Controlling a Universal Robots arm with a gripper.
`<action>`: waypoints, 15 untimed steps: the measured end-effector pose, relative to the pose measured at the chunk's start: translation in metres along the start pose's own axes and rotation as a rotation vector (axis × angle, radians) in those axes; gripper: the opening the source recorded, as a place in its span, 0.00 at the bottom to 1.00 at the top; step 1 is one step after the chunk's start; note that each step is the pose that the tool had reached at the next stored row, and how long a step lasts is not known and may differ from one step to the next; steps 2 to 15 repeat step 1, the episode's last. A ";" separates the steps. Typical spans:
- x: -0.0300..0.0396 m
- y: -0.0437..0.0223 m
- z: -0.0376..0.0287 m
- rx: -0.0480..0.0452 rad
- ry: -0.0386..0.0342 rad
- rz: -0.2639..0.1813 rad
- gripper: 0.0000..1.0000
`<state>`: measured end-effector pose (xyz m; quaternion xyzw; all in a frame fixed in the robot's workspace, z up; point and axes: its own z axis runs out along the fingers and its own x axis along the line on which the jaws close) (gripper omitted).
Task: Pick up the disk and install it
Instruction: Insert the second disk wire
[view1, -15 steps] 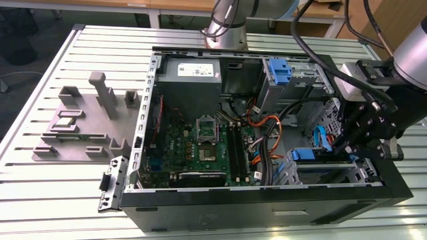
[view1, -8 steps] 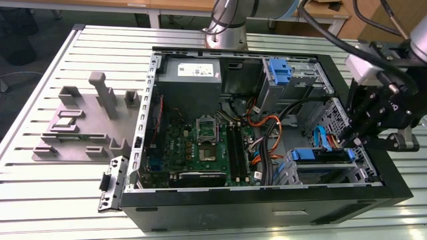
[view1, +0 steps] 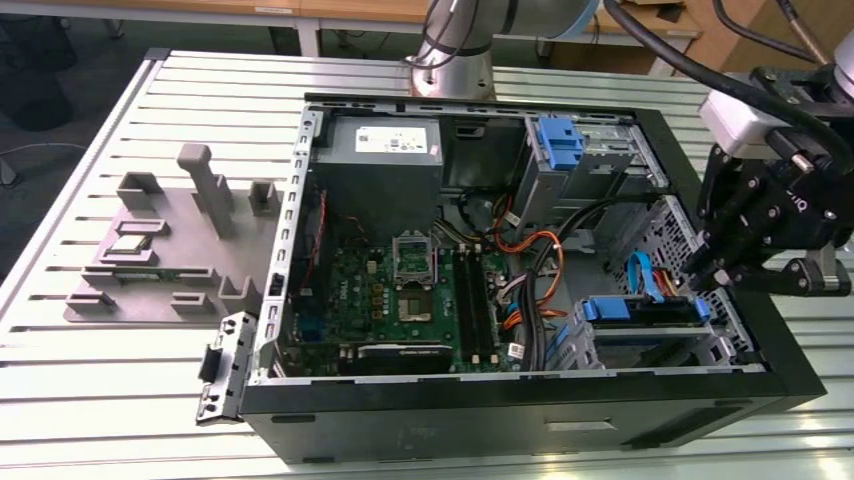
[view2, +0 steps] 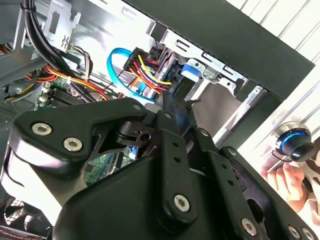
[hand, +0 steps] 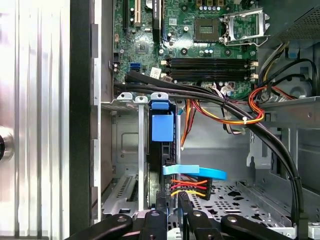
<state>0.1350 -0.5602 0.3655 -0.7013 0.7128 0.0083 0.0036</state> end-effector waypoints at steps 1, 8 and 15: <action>0.0000 0.0000 0.0000 0.0000 0.0000 0.000 0.24; 0.0000 0.0000 0.0000 0.0000 0.0000 0.000 0.24; 0.0000 0.0000 0.0000 0.0000 0.0000 0.000 0.24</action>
